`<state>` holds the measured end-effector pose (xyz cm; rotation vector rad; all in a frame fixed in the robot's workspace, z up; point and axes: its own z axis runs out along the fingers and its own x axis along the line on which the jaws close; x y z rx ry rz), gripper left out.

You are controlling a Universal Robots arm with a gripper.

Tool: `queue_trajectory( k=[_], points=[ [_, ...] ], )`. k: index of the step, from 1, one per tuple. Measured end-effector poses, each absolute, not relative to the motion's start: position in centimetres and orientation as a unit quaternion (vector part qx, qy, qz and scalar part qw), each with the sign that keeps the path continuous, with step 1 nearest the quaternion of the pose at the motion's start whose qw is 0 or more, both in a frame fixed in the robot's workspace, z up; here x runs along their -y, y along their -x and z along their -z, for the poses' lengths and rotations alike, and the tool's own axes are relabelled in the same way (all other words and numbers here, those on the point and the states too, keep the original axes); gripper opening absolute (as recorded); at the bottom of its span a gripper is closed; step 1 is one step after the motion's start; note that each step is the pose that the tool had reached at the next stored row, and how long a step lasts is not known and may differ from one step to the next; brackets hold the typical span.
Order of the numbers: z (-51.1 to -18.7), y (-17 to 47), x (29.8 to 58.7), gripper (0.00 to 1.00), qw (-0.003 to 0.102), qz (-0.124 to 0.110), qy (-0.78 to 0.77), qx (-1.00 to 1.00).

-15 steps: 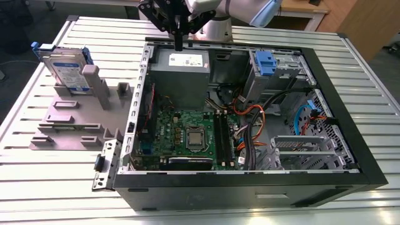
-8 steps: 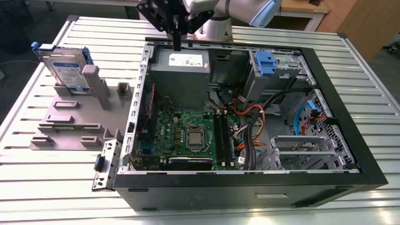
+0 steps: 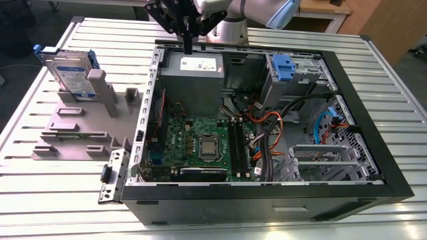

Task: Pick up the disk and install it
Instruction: 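Reach for the disk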

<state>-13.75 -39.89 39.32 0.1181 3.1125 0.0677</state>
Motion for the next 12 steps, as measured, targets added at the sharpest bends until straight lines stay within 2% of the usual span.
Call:
queue_trajectory(
  k=[12],
  points=[
    [-39.32,14.00,39.89,0.11,0.013,-0.022,-0.038,-0.999]
  ],
)
